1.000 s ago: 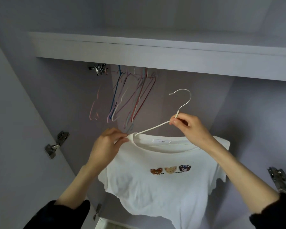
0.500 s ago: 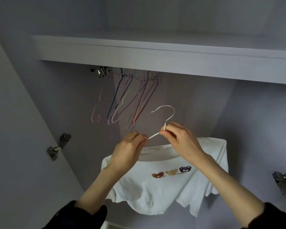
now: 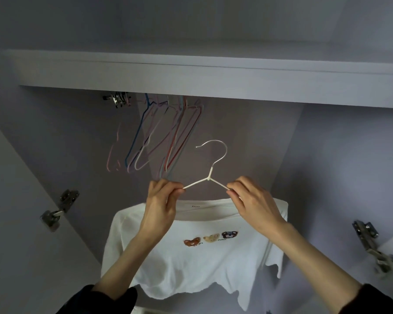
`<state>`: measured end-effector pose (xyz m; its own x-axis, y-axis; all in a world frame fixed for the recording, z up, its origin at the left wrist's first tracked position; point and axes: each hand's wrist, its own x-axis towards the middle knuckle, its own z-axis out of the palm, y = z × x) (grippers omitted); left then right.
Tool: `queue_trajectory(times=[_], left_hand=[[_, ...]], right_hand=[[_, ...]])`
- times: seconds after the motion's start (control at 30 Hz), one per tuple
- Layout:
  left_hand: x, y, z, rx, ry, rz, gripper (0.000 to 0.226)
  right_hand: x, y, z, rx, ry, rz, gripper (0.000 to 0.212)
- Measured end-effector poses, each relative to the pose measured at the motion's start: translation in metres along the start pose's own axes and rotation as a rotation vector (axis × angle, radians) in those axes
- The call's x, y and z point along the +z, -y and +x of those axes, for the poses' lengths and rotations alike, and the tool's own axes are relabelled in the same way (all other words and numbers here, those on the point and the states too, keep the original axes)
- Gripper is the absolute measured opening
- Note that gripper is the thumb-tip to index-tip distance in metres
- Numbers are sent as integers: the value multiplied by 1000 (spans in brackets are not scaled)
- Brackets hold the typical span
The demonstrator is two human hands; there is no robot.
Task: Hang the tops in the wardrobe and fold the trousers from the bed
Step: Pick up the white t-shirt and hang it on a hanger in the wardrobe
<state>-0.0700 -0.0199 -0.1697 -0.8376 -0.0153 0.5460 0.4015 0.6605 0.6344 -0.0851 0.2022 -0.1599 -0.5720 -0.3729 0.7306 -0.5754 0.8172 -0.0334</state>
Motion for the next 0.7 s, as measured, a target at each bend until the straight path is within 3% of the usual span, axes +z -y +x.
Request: queue_trajectory(times=[0.07,0.23,0.4,0.53,0.63,0.7], left_hand=[[3,0,0,1,24,7,13],[13,-3,1,56,53,38,11],[29,-13,10,189,134,140,9],[45,-26,15,167,303,233,24],[46,-48,23,325,292,285,31],[46,-71,35,513,179,325,34]], right_hand=[[1,-8,-9,-14,-7,-42,5],[-2,-19,-31,-12,-51,-170,33],[-13,-34,-47,16,-99,-240,24],[-26,-50,-61,71,-91,-292,18],[-35,-66,-69,119,-84,-336,10],[-41,-78,-70,149,-70,-383,19]])
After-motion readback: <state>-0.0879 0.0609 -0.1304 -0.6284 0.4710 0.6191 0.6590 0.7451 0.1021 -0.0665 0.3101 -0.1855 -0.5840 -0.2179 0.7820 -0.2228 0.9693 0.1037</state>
